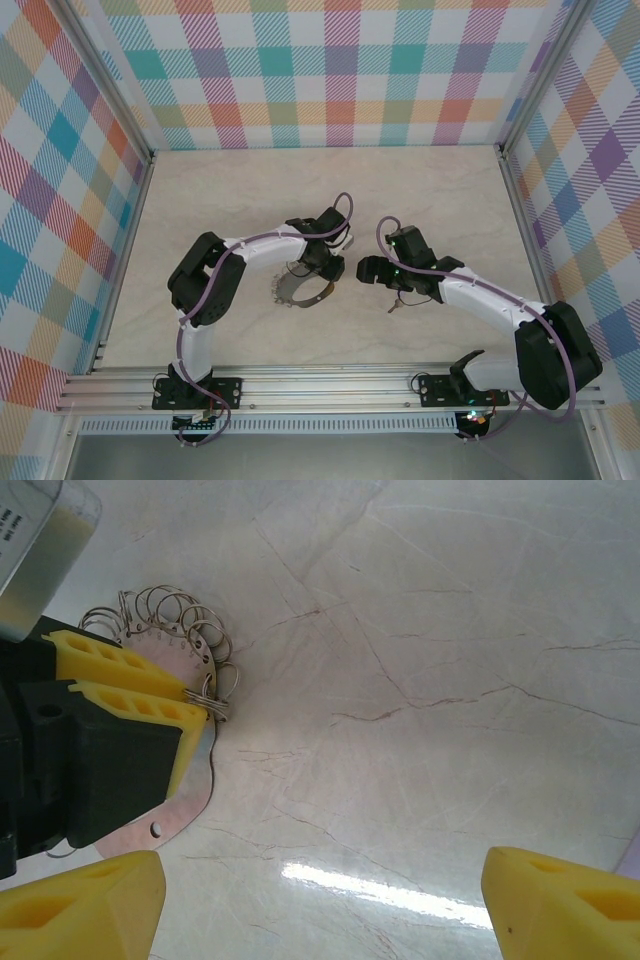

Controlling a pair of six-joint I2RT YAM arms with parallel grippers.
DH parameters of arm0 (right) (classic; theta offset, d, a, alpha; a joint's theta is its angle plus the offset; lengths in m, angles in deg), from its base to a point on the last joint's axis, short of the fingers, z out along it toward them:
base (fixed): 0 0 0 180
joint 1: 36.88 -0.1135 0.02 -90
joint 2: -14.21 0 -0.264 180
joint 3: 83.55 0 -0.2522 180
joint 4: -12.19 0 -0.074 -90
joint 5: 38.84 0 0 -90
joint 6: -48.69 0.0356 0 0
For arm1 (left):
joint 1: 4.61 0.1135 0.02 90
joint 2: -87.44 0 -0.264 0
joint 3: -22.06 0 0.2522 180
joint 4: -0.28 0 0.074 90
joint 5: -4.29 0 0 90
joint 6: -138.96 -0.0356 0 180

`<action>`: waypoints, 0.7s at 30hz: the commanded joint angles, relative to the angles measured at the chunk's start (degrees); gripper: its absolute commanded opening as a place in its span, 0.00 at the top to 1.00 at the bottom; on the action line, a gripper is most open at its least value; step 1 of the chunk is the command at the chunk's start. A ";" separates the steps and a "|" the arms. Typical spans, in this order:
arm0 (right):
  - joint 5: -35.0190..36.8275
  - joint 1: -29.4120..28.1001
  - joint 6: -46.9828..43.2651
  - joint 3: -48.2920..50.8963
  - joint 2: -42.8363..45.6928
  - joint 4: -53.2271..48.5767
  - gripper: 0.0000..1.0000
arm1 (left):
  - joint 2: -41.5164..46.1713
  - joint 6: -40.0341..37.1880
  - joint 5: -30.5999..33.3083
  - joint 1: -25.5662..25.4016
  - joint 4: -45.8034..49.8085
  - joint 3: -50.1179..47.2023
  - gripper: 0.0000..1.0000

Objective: Put the keys on the keyring

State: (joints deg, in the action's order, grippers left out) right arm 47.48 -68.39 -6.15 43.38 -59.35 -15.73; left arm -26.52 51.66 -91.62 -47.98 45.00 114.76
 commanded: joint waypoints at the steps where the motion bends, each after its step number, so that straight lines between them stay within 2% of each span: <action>1: -0.97 0.31 0.26 0.55 -0.63 1.03 0.18 | -0.91 -0.52 -0.59 -0.67 -0.17 1.74 0.75; 21: -1.51 0.28 0.37 0.97 -1.27 1.96 0.18 | 0.81 -0.25 -1.79 -1.46 -1.05 0.54 0.72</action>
State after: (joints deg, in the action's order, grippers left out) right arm 47.04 -68.39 -6.13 43.64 -60.00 -14.50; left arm -26.52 51.68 -92.28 -48.24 44.93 114.78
